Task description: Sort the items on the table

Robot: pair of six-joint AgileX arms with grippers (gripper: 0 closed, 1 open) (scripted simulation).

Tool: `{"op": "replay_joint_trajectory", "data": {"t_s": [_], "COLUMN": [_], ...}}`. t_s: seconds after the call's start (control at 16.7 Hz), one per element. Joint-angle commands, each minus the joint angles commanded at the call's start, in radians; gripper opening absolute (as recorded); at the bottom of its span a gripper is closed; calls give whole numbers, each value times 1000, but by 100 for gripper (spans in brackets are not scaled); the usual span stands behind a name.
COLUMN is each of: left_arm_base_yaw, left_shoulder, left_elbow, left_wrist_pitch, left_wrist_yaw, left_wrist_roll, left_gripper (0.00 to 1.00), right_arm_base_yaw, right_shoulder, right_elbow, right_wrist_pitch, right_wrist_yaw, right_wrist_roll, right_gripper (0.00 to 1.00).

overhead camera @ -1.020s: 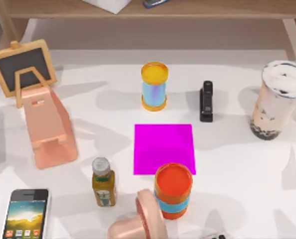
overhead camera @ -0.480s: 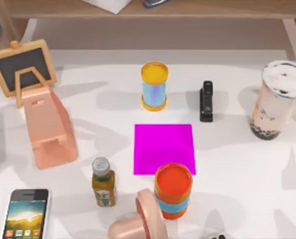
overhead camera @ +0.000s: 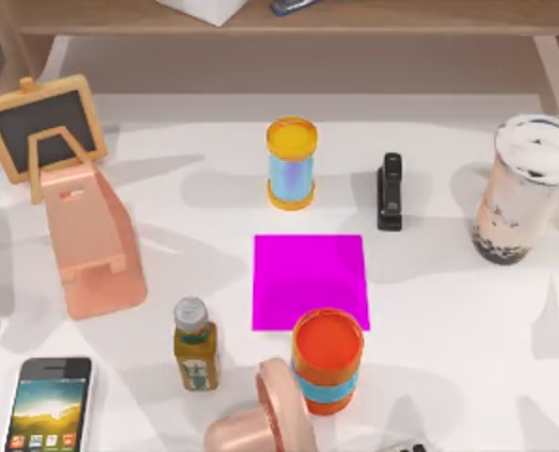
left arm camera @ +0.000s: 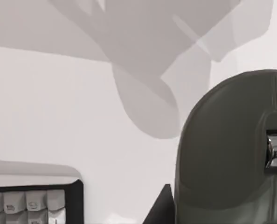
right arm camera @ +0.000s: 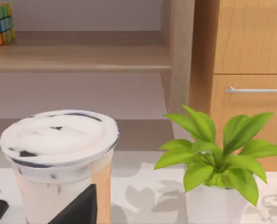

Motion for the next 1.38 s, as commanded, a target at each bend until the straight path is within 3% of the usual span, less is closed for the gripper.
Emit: {"op": "replay_joint_trajectory", "data": {"t_s": [0.18,0.54,0.78,1.08,1.38], "left_arm_base_yaw": [-2,-7,-105,-345,-620], "left_shoulder": [-34,-37,-69,-101,-73], "left_elbow": [67,74,124,225,305], "left_wrist_pitch": [-78,-79,-61,-25,-3], "left_wrist_yaw": [1,0,-17,-47,-64], "left_wrist_roll": [-6,-15,-154,-562,-1192], "left_gripper": [0,0,0,0,0], "right_arm_base_yaw": [0,0,0,0,0], "right_shoulder": [0,0,0,0,0], "right_elbow": [0,0,0,0,0], "right_wrist_pitch": [0,0,0,0,0], "right_wrist_yaw": [0,0,0,0,0], "right_wrist_roll": [0,0,0,0,0], "right_gripper": [100,100,100,100,100]}}
